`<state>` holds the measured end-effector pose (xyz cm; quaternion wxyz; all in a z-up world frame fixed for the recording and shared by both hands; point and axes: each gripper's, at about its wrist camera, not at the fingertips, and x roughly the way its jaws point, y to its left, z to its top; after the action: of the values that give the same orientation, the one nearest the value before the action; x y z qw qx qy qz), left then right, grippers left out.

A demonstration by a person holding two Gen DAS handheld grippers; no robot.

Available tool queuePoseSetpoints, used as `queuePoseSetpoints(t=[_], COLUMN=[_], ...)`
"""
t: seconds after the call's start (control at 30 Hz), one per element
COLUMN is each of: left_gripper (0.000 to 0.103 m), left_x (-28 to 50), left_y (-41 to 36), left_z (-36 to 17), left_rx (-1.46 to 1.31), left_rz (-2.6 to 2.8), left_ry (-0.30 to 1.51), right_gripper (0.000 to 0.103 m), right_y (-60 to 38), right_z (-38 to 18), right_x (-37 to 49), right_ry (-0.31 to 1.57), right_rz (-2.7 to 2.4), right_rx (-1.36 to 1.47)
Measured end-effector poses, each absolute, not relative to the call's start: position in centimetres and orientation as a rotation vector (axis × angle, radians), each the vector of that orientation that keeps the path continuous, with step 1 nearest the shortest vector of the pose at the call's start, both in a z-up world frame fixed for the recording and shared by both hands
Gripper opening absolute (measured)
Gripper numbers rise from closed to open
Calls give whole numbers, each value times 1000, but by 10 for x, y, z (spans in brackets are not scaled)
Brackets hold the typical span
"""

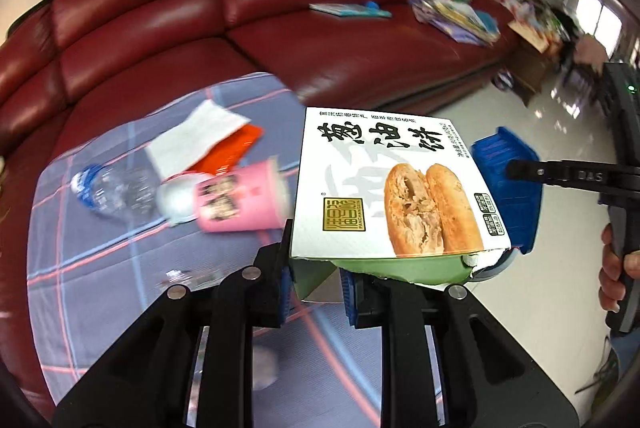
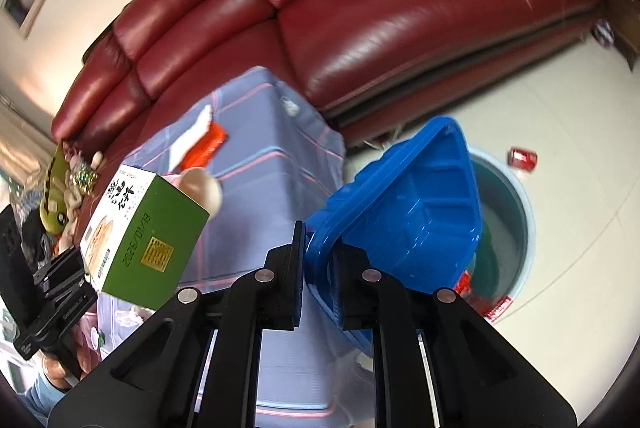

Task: Collect trash
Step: 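Carry both items over the teal bin and open both grippers to drop them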

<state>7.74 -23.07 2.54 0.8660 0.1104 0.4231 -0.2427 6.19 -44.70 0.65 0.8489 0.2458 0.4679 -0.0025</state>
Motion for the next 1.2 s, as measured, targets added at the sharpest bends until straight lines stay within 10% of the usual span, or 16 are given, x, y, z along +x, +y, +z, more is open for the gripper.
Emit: queuePoseSetpoints(t=[0.2,0.33,0.6,0.73,0.83,0.9,1.2], left_gripper=[19,19,20,21,36,76,77], left_x=[90,95,98,96,91,88,82], left_y=[-276,-295,-335,-364,-384,-392,-394], left_z=[8,0,-18,-31,-38,-36,-35], left_rx=[292,313,335,359,380,393,393], left_rz=[-545,-570,-632,-686,-727,-723,-722], left_ry=[923,938,975,1001,1002,980,965], right_gripper=[16,50,60,81,90,92,95], right_y=[-478,-494,-524,-539,-551,-556,-560], right_z=[-27,-39,-35,-27,-23,-22,-27], right_x=[68,66,53,44,36,33,29], right_ry=[1025,1035,1043,1028,1015,1011,1026], right_rz=[-21,-39,-103,-166,-202,-221,-234], right_rx=[599,645,623,597,597,593,599])
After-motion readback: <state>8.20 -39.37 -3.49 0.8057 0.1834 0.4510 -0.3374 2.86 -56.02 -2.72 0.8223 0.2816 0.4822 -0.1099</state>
